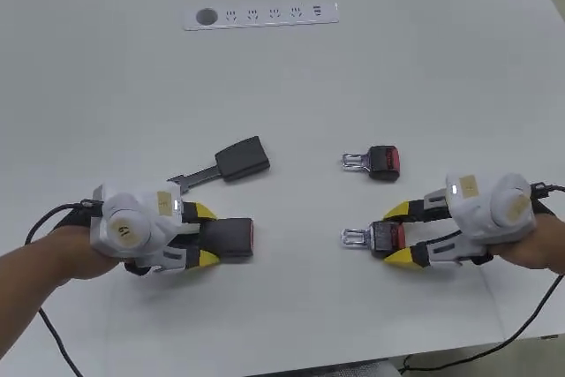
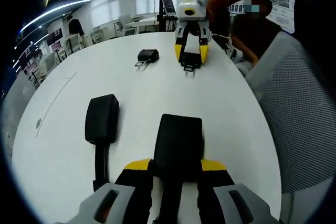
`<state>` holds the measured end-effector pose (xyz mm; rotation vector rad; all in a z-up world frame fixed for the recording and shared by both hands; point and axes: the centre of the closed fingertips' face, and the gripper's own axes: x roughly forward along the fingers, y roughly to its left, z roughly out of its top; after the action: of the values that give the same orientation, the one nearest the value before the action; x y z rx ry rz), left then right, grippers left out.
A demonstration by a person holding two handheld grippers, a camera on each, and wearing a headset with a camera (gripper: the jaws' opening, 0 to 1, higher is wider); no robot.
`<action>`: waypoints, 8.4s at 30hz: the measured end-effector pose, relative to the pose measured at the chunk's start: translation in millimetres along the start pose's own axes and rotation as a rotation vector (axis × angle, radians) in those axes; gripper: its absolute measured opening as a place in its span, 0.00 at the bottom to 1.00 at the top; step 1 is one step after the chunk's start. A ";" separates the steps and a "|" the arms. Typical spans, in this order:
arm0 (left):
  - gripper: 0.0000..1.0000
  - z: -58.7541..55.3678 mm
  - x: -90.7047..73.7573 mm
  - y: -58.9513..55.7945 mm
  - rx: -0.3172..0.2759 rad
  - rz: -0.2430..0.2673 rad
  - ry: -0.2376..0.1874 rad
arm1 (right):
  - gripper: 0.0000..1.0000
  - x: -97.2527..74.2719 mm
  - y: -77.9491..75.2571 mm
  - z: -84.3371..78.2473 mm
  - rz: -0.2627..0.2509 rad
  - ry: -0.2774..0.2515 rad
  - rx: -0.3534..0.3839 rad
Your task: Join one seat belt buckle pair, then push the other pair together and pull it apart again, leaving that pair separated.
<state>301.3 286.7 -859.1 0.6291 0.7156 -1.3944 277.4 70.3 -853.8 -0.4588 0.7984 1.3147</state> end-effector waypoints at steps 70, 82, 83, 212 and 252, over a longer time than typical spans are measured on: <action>0.33 0.1 0.4 -0.7 0.041 0.003 0.063 | 0.35 101.4 13.1 104.0 0.057 -0.145 -0.012; 0.33 -0.1 0.6 -0.9 0.046 0.002 0.073 | 0.34 110.2 16.4 114.9 0.051 -0.145 -0.007; 0.33 0.3 1.1 -1.2 0.046 0.001 0.069 | 0.34 110.9 15.9 112.5 0.052 -0.137 -0.001; 0.68 46.1 0.3 106.4 -0.161 0.169 -0.115 | 0.79 -11.9 -101.3 39.9 -0.249 -0.123 0.105; 0.35 46.1 28.4 99.0 0.088 -0.042 0.007 | 0.36 -9.0 -117.9 14.4 -0.116 0.009 -0.020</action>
<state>404.6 241.5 -853.2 0.6922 0.6793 -1.4688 394.5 48.3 -853.6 -0.5191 0.7557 1.2147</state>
